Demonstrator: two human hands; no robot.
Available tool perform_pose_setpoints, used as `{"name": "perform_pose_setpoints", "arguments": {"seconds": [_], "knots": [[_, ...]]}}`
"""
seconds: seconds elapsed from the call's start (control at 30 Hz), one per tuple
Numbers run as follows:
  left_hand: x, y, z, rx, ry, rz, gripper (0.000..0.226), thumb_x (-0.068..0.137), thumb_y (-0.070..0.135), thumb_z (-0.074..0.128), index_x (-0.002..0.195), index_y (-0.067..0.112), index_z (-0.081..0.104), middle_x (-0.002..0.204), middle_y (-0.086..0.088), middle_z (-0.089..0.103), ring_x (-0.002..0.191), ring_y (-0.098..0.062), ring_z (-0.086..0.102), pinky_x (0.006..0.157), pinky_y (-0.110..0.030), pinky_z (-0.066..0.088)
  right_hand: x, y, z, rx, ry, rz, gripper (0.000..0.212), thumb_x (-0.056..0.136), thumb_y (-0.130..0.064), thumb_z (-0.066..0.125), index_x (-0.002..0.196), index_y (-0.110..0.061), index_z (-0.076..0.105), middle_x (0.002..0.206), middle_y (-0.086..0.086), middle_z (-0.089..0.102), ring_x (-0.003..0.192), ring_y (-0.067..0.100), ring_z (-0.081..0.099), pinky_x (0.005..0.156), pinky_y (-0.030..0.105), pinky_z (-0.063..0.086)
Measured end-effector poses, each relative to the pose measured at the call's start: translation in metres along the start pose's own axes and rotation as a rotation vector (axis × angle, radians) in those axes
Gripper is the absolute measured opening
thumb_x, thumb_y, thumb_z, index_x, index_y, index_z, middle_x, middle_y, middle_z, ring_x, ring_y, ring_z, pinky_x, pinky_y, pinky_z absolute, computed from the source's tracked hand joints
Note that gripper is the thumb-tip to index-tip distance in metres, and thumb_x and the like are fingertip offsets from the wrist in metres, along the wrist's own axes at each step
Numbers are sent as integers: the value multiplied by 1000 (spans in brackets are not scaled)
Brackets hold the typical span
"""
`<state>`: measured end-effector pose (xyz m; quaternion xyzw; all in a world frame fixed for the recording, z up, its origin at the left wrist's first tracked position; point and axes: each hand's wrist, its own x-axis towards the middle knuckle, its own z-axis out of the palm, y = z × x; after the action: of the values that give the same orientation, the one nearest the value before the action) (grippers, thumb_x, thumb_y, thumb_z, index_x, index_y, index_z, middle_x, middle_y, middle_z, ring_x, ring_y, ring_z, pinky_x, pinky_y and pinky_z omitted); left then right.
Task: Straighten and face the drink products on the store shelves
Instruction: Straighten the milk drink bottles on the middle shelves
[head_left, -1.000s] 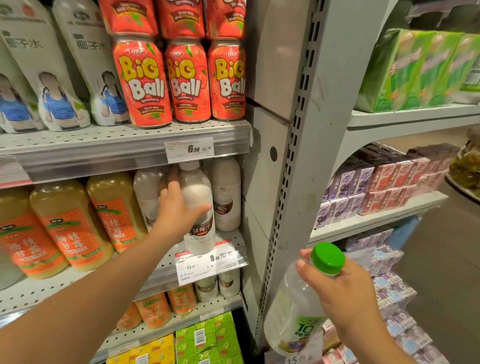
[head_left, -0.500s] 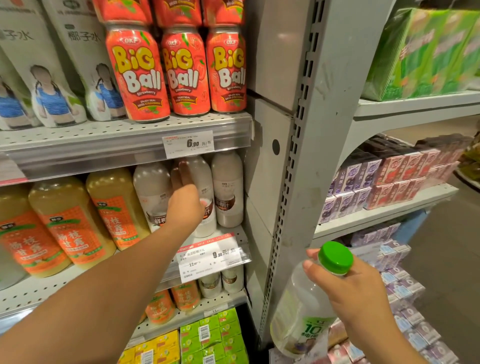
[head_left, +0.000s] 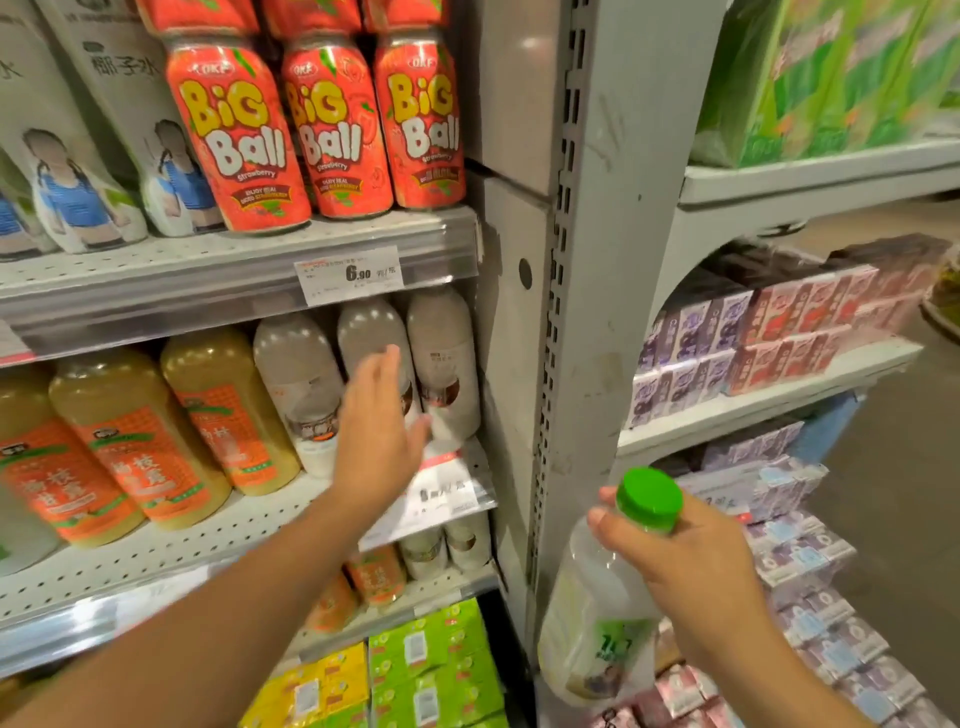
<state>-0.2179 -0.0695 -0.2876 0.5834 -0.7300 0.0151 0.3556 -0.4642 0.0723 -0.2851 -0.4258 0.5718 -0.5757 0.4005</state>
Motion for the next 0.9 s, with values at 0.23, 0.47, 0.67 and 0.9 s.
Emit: {"name": "perform_pose_setpoints", "arguments": {"seconds": [0.23,0.47,0.67,0.9], "knots": [[-141,58,-24,-732,-550,-320,61,82,55,63,136,39,43,137,14,51,121,0,51,102,-34,45,-2,6,45,151,-116,78,26,60,-28,88,76,-14,73,72,9,72,63,16,64,63,35,52],[-195,47,-83,-439,-327,-238,90,65,36,84,137,48,32,127,18,52,119,-9,51,94,-38,49,-44,-11,114,391,-323,254,13,65,-16,85,63,-22,74,65,7,70,56,20,66,48,28,51],[-242,3,-156,-444,-101,-521,80,56,38,90,123,40,46,107,14,64,97,-5,64,81,-35,55,-113,-29,178,292,-655,141,35,66,-42,81,95,-24,72,91,-3,75,82,11,71,66,28,53],[-296,-64,-252,-772,148,-720,67,62,18,90,118,21,54,100,-2,74,90,-20,72,72,-34,60,-220,-4,238,-21,-1161,41,81,57,-64,81,126,-53,40,111,-31,64,99,-8,63,80,17,53]]}}
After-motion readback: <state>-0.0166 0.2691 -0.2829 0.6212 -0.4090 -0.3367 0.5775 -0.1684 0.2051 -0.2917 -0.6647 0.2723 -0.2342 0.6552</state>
